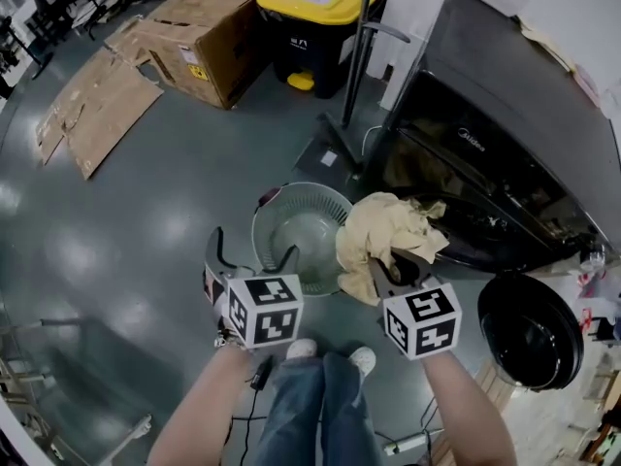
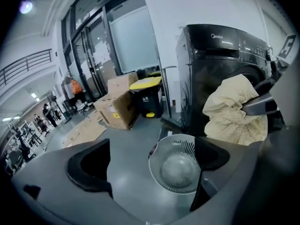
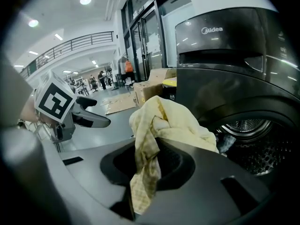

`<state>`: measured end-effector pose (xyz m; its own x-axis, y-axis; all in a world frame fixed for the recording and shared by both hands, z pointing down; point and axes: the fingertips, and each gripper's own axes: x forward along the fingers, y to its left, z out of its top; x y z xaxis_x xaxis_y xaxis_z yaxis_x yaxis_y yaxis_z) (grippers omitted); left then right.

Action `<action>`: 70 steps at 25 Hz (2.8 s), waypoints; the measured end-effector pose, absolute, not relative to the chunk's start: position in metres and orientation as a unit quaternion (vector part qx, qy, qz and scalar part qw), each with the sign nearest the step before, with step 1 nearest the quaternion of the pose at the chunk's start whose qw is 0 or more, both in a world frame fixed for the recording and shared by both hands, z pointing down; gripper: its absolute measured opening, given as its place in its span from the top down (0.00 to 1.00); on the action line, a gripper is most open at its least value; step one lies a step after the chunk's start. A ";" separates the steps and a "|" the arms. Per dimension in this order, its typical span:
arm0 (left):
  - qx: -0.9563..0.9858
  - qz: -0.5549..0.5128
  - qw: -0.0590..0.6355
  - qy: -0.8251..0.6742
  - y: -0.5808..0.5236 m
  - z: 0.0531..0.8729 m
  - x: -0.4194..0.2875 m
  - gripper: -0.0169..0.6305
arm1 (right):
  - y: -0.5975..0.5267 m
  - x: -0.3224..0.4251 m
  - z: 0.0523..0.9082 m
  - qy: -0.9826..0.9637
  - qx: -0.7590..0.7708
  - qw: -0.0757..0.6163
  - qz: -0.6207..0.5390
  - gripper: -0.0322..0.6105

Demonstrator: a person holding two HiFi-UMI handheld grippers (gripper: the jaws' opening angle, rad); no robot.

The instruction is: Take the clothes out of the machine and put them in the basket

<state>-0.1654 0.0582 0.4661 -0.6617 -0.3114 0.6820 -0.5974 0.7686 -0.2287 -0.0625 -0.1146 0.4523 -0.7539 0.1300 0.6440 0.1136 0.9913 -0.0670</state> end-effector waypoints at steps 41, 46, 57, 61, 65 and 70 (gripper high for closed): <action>0.172 0.175 0.333 -0.910 0.140 0.463 -0.202 0.10 | -0.037 -0.135 0.323 -0.951 -0.191 0.241 0.025 0.84; 0.172 0.174 0.343 -0.907 0.142 0.476 -0.203 0.10 | -0.031 -0.128 0.390 -0.931 -0.196 0.305 0.036 0.84; 0.173 0.179 0.357 -0.900 0.153 0.495 -0.205 0.10 | -0.022 -0.118 0.549 -0.873 -0.177 0.455 -0.010 0.84; 0.174 0.179 0.356 -0.901 0.154 0.494 -0.207 0.10 | -0.028 -0.134 0.553 -0.879 -0.153 0.451 0.002 0.83; 0.176 0.175 0.356 -0.901 0.153 0.494 -0.209 0.10 | -0.037 -0.154 0.549 -0.892 -0.133 0.432 0.013 0.82; 0.182 0.167 0.362 -0.899 0.147 0.499 -0.205 0.10 | -0.037 -0.158 0.567 -0.880 -0.129 0.456 0.032 0.40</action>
<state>-0.2053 0.1470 0.4990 -0.6715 -0.2061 0.7117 -0.4482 0.8779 -0.1686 -0.1579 -0.0372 0.5669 -0.5511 0.2564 0.7941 0.1986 0.9646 -0.1736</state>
